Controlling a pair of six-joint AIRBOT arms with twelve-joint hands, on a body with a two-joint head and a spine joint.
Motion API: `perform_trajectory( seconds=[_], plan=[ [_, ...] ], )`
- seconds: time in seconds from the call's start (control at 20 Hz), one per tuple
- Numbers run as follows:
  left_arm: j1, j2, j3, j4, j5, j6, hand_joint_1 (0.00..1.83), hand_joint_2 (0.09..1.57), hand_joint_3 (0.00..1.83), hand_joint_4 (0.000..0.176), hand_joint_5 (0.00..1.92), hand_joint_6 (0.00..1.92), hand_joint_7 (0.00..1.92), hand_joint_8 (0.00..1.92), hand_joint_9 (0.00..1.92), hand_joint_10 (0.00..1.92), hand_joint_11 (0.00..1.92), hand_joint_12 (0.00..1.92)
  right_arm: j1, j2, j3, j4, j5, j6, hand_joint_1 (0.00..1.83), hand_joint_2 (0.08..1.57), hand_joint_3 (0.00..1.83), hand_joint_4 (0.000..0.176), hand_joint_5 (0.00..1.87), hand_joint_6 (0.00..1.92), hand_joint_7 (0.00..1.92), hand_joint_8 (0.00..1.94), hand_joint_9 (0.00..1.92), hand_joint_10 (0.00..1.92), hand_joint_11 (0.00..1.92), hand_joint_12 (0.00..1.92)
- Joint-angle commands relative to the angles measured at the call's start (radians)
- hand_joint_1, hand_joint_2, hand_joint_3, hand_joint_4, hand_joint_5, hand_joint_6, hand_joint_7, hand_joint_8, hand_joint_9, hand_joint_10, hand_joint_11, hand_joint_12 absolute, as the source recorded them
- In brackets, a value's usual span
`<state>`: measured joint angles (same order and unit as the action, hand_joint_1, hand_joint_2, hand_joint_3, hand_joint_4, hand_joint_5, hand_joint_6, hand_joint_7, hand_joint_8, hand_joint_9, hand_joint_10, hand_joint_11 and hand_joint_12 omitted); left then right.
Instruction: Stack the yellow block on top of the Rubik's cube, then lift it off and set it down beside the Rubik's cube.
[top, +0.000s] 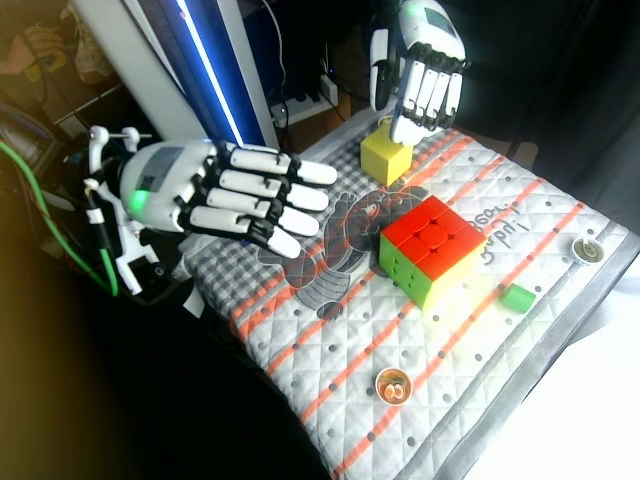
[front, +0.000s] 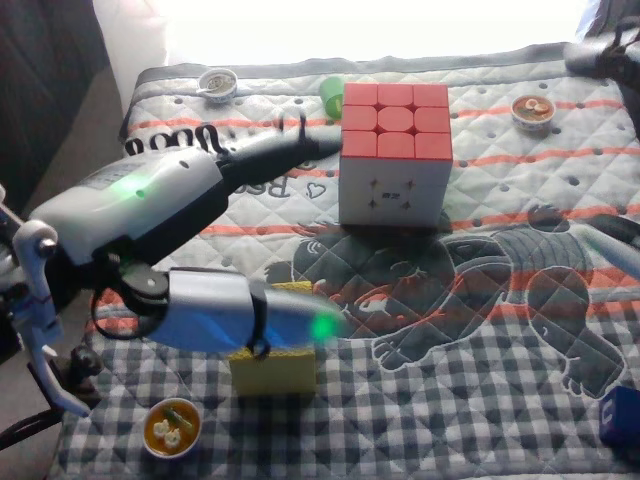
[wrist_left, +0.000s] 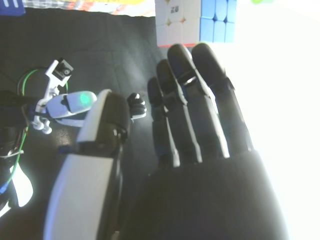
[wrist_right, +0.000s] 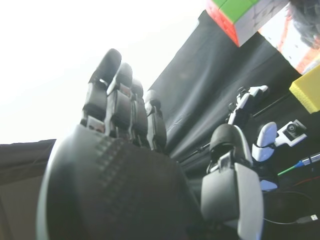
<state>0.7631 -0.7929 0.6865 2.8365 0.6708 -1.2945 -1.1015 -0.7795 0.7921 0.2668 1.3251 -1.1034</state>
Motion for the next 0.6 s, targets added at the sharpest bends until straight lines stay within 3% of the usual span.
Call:
perform_trajectory(
  seconds=[0.0,0.1,0.2,0.25,0.3,0.4,0.45,0.55],
  plan=[
    [-0.017,-0.001,0.0,0.023,0.116,-0.004,0.51,0.87,0.02,0.069,0.07,0.01,0.08,0.01,0.06,0.01,0.0,0.58,0.008,-0.002,0.005,-0.011,0.123,0.001,0.86,0.59,0.77,0.0,0.24,0.96,0.34,0.97,0.17,1.22,0.0,1.69],
    [-0.017,0.0,-0.002,0.025,0.115,-0.004,0.5,0.86,0.0,0.056,0.1,0.01,0.04,0.0,0.07,0.01,0.0,0.77,0.007,-0.004,0.006,-0.011,0.123,0.002,0.87,0.58,0.77,0.0,0.23,0.97,0.33,0.98,0.16,1.25,0.0,1.72],
    [-0.017,-0.002,-0.002,0.026,0.087,-0.004,0.6,0.83,0.0,0.084,0.08,0.0,0.0,0.0,0.03,0.0,0.0,0.79,0.006,-0.004,0.007,-0.01,0.123,0.002,0.89,0.58,0.77,0.0,0.23,0.98,0.34,0.95,0.15,1.23,0.0,1.73],
    [-0.018,-0.005,0.0,0.026,0.065,-0.004,0.57,0.81,0.0,0.121,0.05,0.0,0.0,0.0,0.02,0.0,0.0,0.79,0.006,-0.004,0.007,-0.01,0.123,0.002,0.89,0.58,0.77,0.0,0.24,0.98,0.36,0.96,0.17,1.24,0.0,1.73],
    [-0.019,-0.011,0.005,0.026,0.032,-0.004,0.58,0.81,0.0,0.122,0.09,0.01,0.03,0.01,0.07,0.02,0.0,0.9,0.006,-0.004,0.007,-0.01,0.123,0.002,0.87,0.58,0.77,0.0,0.24,0.98,0.36,0.96,0.18,1.24,0.0,1.73],
    [-0.02,-0.028,0.019,0.018,-0.025,-0.005,0.6,0.81,0.0,0.106,0.16,0.02,0.1,0.01,0.14,0.03,0.0,1.15,0.006,-0.005,0.007,-0.01,0.123,0.002,0.88,0.59,0.77,0.0,0.24,0.98,0.35,0.97,0.18,1.24,0.0,1.71],
    [-0.02,-0.038,0.028,0.01,-0.054,-0.005,0.6,0.81,0.0,0.08,0.17,0.01,0.13,0.01,0.15,0.03,0.0,1.23,0.006,-0.005,0.007,-0.01,0.123,0.002,0.9,0.6,0.77,0.0,0.25,0.98,0.36,0.98,0.2,1.24,0.0,1.71],
    [-0.011,-0.056,0.05,-0.016,-0.116,-0.005,0.61,0.8,0.0,0.073,0.18,0.01,0.12,0.0,0.15,0.02,0.0,1.31,0.006,-0.005,0.007,-0.01,0.123,0.005,0.93,0.6,0.76,0.0,0.26,0.98,0.35,1.02,0.2,1.26,0.0,1.7]
  ],
)
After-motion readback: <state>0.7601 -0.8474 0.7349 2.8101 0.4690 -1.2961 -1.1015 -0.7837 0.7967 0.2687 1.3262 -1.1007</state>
